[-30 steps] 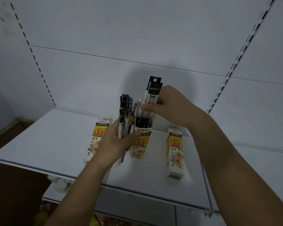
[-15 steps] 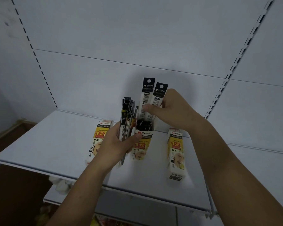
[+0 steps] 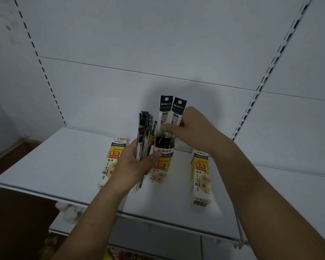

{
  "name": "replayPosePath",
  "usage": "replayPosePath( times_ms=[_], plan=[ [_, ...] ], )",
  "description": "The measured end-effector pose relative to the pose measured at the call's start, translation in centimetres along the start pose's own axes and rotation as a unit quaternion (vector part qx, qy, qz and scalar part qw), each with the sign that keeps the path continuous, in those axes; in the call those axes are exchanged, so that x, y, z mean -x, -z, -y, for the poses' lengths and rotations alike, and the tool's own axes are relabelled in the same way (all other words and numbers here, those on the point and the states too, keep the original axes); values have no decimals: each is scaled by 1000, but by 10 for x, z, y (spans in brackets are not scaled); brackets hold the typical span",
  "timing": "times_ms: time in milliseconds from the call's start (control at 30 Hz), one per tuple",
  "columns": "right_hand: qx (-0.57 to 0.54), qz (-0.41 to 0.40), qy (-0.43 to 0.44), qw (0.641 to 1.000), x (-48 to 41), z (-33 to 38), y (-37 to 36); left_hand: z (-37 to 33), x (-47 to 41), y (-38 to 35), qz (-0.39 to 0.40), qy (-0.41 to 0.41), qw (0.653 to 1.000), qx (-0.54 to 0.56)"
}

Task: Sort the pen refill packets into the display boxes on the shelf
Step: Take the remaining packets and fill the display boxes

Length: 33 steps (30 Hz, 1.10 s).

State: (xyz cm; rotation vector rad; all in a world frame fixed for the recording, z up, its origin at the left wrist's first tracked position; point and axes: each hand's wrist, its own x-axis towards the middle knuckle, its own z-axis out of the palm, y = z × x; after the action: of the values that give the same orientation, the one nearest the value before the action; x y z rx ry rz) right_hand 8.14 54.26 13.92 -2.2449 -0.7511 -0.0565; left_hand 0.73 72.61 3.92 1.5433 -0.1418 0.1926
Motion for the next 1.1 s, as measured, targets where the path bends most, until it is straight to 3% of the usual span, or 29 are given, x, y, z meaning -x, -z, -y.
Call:
replayPosePath(
  times_ms=[167, 400, 733, 933, 1100],
  plan=[
    [14, -17, -2, 1000, 7, 10, 9, -3, 1, -3, 15, -4, 1000, -14],
    [-31, -112, -13, 993, 18, 17, 16, 3, 1, 1, -1, -13, 1000, -13],
    [47, -43, -6, 998, 15, 24, 15, 2, 1, -1, 7, -10, 1000, -16],
    [-24, -209, 44, 977, 28, 37, 35, 0, 3, -2, -11, -7, 1000, -18],
    [-4, -185, 3, 983, 34, 31, 28, -5, 5, -5, -10, -9, 1000, -24]
  ],
)
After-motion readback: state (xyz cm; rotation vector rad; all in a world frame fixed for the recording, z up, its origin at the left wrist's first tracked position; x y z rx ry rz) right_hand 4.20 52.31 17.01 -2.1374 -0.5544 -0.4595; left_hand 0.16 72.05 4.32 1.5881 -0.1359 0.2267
